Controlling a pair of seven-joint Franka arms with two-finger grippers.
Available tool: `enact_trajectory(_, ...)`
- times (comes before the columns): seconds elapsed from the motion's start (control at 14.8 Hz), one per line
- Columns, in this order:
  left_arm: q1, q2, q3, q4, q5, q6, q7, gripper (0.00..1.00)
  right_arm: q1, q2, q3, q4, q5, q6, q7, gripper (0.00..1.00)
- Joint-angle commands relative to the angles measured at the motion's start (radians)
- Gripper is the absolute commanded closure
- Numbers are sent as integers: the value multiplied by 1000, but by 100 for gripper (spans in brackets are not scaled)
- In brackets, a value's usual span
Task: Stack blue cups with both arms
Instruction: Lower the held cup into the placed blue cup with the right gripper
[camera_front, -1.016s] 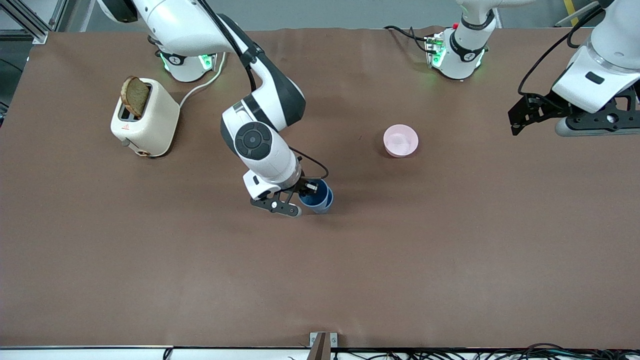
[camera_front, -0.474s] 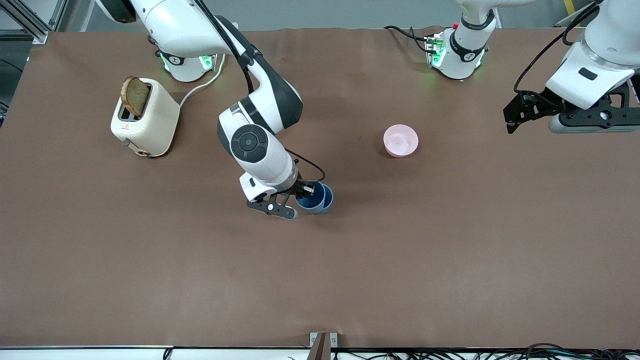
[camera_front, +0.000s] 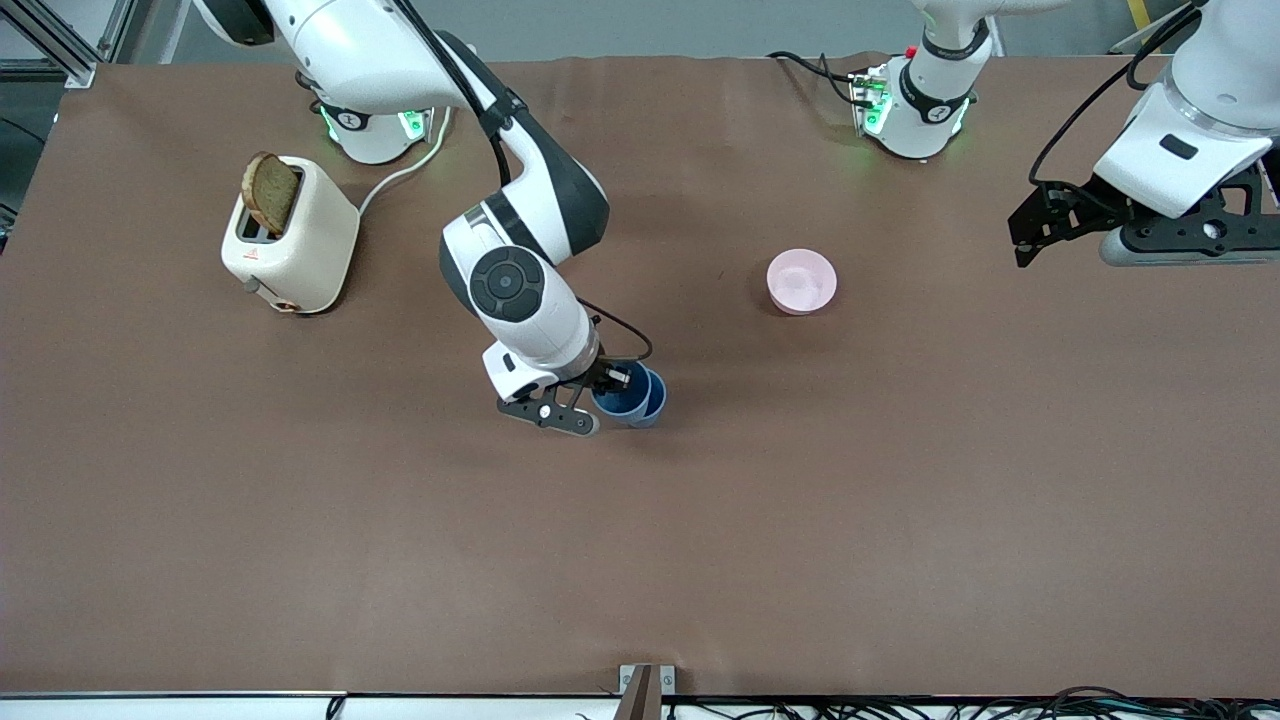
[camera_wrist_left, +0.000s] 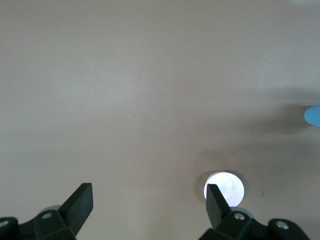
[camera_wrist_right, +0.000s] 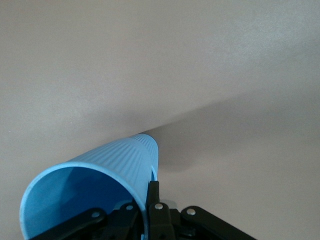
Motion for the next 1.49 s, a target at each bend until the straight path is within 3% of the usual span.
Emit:
enact_trajectory(0.0,9,-8,-5,1,-11,-6,10,0,3,-5,6,-24,-17,8,3,98)
enact_trajectory(1.42,6,-4,-5,-3,-13,-6,12,0,9,-21,9,-16,-17,-19,-3,98)
